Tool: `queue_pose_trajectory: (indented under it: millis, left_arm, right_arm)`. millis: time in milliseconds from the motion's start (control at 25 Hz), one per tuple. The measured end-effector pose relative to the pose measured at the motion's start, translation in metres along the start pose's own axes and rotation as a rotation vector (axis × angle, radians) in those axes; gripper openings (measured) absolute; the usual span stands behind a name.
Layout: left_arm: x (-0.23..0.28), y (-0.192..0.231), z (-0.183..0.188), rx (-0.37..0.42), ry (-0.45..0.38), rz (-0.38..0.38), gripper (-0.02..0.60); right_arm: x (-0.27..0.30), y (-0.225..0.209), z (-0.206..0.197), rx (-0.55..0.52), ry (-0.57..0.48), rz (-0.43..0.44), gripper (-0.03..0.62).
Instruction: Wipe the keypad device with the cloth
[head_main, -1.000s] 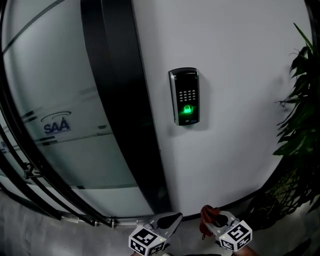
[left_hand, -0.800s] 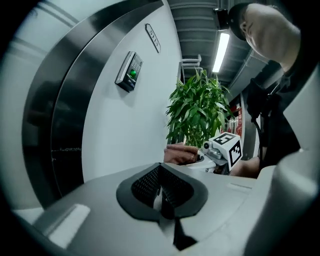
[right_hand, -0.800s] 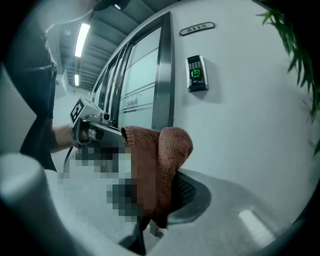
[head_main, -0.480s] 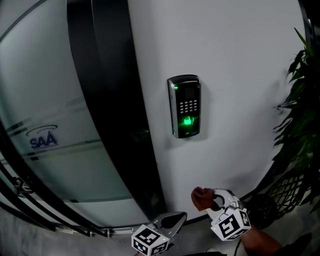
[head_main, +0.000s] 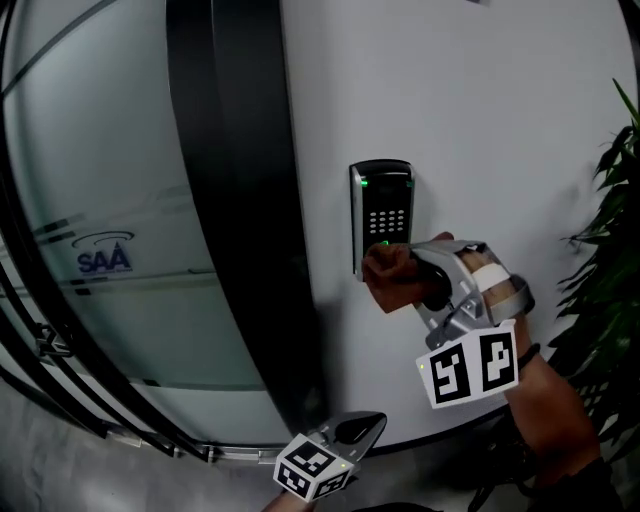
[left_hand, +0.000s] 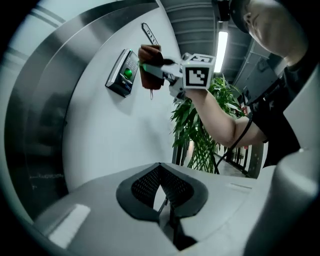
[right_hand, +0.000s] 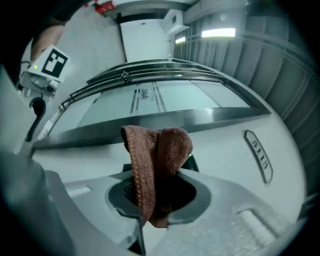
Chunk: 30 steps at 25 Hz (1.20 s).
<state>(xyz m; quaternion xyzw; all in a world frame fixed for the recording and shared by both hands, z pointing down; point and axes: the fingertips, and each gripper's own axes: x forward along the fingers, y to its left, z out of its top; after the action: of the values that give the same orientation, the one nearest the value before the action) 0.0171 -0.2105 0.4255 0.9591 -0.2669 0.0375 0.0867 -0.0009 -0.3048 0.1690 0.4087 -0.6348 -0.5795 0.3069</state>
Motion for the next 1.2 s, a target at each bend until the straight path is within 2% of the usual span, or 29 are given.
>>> queue_pose_trajectory:
  millis: [160, 400, 640, 1200]
  left_arm:
    - [-0.005, -0.004, -0.004, 0.013, 0.017, 0.009, 0.017]
    - [-0.02, 0.003, -0.002, 0.012, 0.007, 0.036, 0.017]
    - [-0.027, 0.007, -0.002, 0.004, 0.007, 0.034, 0.017]
    - [-0.025, 0.006, -0.008, -0.017, 0.001, 0.02, 0.017]
  right_arm:
    - [0.023, -0.05, 0.009, -0.135, 0.036, -0.142, 0.055]
    - [0.051, -0.092, 0.014, -0.175, 0.098, -0.241, 0.055]
    - [0.067, -0.096, 0.013, -0.187, 0.133, -0.231, 0.054]
    - [0.061, -0.058, 0.005, -0.189, 0.155, -0.217, 0.055]
